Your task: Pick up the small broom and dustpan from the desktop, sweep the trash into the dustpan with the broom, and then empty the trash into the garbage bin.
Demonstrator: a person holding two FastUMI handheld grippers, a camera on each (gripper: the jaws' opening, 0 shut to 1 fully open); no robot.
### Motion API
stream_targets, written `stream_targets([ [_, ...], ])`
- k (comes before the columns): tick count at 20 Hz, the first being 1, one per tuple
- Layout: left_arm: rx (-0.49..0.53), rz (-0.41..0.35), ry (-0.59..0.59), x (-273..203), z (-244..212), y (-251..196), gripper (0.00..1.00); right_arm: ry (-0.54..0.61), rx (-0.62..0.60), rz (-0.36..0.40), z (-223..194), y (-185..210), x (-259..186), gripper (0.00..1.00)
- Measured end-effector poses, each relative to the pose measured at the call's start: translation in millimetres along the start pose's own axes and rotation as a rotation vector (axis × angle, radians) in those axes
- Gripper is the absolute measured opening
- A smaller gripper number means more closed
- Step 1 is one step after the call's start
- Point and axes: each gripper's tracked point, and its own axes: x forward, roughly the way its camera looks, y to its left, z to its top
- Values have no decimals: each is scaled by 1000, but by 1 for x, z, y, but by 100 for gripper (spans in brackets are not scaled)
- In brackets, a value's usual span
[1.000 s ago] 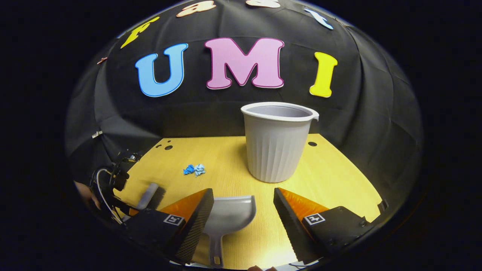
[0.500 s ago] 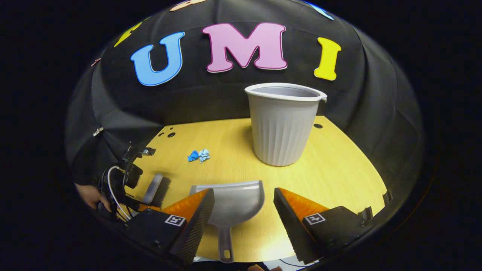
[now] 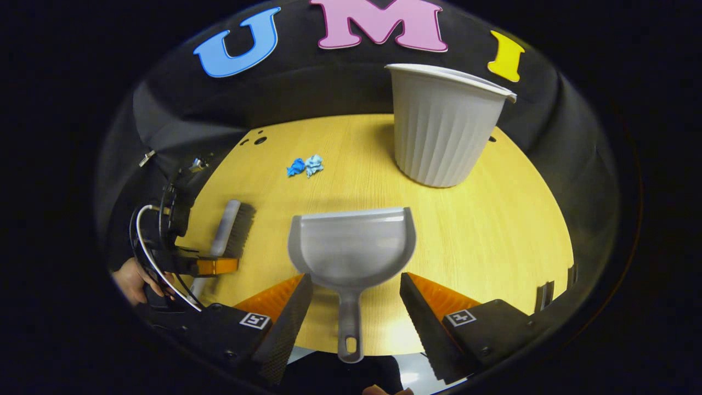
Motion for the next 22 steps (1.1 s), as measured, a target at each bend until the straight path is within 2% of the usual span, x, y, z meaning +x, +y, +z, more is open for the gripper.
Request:
stream_targets([
  [7, -26, -15, -30, -12, 4, 1, 25, 114, 12, -12, -33, 4, 24, 100],
  [11, -98, 32, -57, -30, 12, 2, 25, 195, -18, 22, -54, -1, 44, 99],
  [12, -120, 49, -63, -35, 13, 3, 28, 216, -26, 36, -59, -2, 50, 100],
  [14, -160, 99, -69, -46, 13, 6, 24, 259, -38, 59, -68, -7, 62, 100],
  [16, -226, 143, -70, -58, 12, 8, 21, 287, -36, 86, -71, -10, 71, 100],
  [17, -269, 155, -67, -63, 10, 7, 25, 295, -36, 94, -71, -13, 76, 100],
  [19, -335, 186, -73, -75, 8, 7, 21, 325, -43, 108, -74, -18, 82, 100],
  [20, -347, 207, -76, -80, 6, 8, 24, 319, -34, 118, -70, -18, 84, 99],
  [22, -359, 253, -79, -90, 3, 12, 24, 325, -33, 117, -67, -16, 87, 93],
])
